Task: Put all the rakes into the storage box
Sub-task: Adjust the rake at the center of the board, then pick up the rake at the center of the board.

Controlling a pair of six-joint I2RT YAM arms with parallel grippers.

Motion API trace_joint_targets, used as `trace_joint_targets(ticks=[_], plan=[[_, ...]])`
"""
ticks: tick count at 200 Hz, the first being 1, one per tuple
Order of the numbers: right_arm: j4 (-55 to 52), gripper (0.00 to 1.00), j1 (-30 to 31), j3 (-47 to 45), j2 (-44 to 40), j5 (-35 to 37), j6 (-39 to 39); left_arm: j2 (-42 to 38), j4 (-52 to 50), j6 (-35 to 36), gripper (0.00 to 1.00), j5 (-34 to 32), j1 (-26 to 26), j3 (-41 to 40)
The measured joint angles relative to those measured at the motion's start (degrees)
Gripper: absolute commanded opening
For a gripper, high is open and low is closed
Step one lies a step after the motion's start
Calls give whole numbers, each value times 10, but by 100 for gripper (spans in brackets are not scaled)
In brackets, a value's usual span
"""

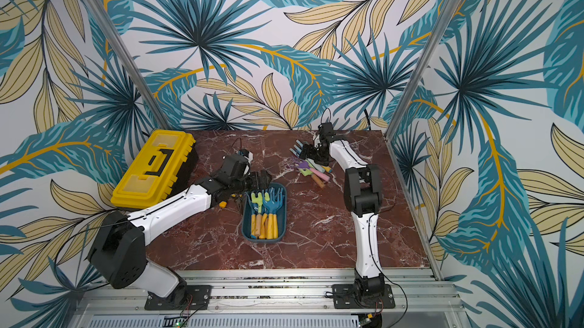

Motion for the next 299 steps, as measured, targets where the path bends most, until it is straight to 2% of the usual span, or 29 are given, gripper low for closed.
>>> trace_joint_targets(ticks=[43,114,126,140,154,180,216,259,272,287,299], plan=[[-7,89,12,-82,-27,-5,-11,-7,0,0,100,-2,0,0],[8,79,68,-302,-176,17,-7,-9,4,-3,100,1,0,-17],[10,72,76,-329,-203,30,0,-9,4,-3,100,1,1,-19],[11,71,80,-350,-238,58,10,-12,3,-3,100,0,0,-19],[12,63,78,-357,-271,86,23,-17,3,-2,100,0,0,-19],[23,57,77,-358,-311,128,41,-26,4,-1,100,-2,0,-19],[29,54,97,-359,-295,165,55,-26,4,2,100,-2,1,-19],[16,47,112,-342,-217,193,56,-26,3,5,100,-2,3,-19],[9,41,112,-333,-201,204,55,-26,3,6,100,-2,4,-19],[3,39,112,-320,-189,213,54,-26,3,6,100,-2,5,-19],[2,33,112,-313,-181,217,52,-26,3,6,100,-1,5,-19]])
